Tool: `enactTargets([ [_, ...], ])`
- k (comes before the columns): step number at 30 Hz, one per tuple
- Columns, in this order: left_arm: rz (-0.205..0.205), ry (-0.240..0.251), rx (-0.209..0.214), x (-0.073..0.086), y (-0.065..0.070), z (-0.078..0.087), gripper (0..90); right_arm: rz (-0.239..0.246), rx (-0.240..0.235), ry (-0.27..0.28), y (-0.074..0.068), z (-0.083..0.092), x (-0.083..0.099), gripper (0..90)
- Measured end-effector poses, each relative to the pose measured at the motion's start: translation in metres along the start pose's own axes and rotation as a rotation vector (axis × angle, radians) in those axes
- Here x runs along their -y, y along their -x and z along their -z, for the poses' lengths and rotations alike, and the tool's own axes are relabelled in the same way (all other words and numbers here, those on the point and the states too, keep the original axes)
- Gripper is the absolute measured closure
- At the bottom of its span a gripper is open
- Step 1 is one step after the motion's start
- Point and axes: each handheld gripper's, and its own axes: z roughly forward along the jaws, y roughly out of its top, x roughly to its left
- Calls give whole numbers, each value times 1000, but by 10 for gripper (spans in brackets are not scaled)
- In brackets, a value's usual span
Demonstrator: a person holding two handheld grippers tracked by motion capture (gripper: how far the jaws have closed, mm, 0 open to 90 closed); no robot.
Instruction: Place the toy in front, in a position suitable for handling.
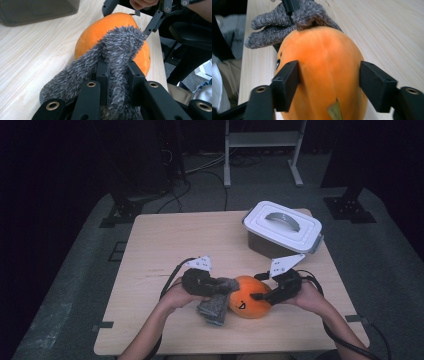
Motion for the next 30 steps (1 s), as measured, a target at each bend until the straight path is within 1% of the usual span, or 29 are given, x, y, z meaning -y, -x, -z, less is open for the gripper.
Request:
enactTargets([
  [2, 0, -2, -5, 0, 0, 0, 756, 25, -6, -28, 0, -3, -6, 276],
  [3, 2, 0, -6, 1, 0, 0, 756, 28, -9, -42, 0, -5, -7, 284],
  [5, 8, -1, -10, 2, -1, 0, 756, 13, -23, -57, 1, -9, -7, 357],
  [7, 14, 2, -7, 4, -2, 0, 756, 27, -16, -61, -2, -13, -6, 485],
  [8, 19, 4, -3, 5, -3, 1, 756, 35, -9, -60, -4, -14, -6, 545],
  [9, 21, 9, -3, 6, -4, 2, 756, 43, -11, -48, -5, -14, -6, 579],
  [11, 30, 25, -4, 8, -5, 6, 756, 42, -9, -21, -5, -15, -7, 624],
  [12, 34, 37, -4, 8, -6, 9, 756, 37, -14, 4, -4, -16, -8, 636],
  [13, 38, 48, -4, 8, -6, 11, 756, 31, -15, 22, -5, -17, -9, 641],
  [15, 36, 58, -19, 6, -7, 19, 756, 27, -17, 37, -5, -20, -13, 647],
  [16, 40, 70, -26, 5, -7, 24, 756, 24, -15, 48, -6, -23, -15, 648],
  [17, 40, 89, -30, 4, -8, 31, 756, 18, -16, 65, -5, -25, -17, 648],
  [18, 42, 103, -33, 3, -9, 35, 756, -2, -23, 88, -5, -27, -20, 649],
  [20, 35, 130, -41, -2, -8, 45, 756, -18, -25, 129, -5, -31, -23, 649],
  [22, 26, 153, -34, -7, -6, 50, 756, -29, -27, 166, -6, -35, -26, 645],
  [23, 18, 148, -34, -8, -5, 49, 756, -29, -28, 168, -7, -38, -26, 641],
  [25, 4, 119, -36, -10, -3, 44, 756, -25, -27, 154, -9, -43, -26, 632],
  [26, 4, 106, -37, -9, -3, 40, 756, -20, -23, 142, -10, -46, -24, 629],
  [27, 3, 99, -32, -8, -3, 37, 756, -17, -20, 141, -12, -48, -22, 624],
  [30, 9, 103, -20, -5, -4, 31, 756, -7, -7, 125, -14, -46, -16, 619],
])
